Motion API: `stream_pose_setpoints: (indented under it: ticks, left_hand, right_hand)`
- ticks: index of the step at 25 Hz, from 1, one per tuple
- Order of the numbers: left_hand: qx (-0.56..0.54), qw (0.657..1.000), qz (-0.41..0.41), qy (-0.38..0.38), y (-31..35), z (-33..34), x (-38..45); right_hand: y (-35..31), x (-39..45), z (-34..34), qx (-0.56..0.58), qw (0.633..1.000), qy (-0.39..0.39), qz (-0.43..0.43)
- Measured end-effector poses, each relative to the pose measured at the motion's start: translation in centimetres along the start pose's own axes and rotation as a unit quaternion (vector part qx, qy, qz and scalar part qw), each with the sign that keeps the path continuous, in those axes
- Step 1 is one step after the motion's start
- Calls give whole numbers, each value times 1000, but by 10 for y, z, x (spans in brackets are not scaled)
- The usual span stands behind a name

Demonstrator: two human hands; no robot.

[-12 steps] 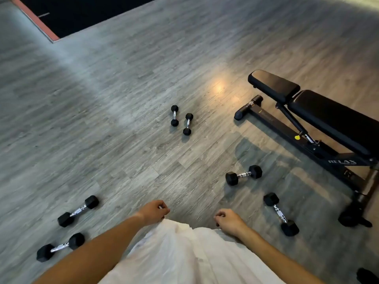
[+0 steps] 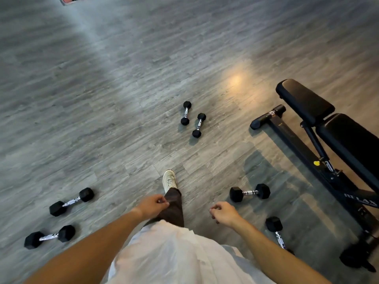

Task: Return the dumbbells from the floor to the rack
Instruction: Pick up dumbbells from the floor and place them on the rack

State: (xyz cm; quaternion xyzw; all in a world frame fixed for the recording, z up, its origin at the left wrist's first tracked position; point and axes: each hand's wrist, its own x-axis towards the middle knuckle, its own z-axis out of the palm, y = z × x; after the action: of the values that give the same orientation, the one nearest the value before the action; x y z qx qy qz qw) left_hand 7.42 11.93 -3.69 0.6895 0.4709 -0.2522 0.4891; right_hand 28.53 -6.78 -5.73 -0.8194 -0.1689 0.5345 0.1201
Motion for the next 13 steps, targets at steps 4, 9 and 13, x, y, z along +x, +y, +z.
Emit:
stream_pose_setpoints:
  ticks: [4, 9, 13]
  left_hand:
    - [37, 999, 6, -17, 32, -72, 69]
    - [46, 998, 20, -48, 91, -172, 128]
    - [65, 995, 25, -70, 128, -220, 168]
  right_hand:
    - [-73, 51, -43, 14, 1000, 2, 19]
    - [-178, 100, -103, 81, 996, 40, 12]
    - [-229, 134, -136, 127, 991, 42, 15]
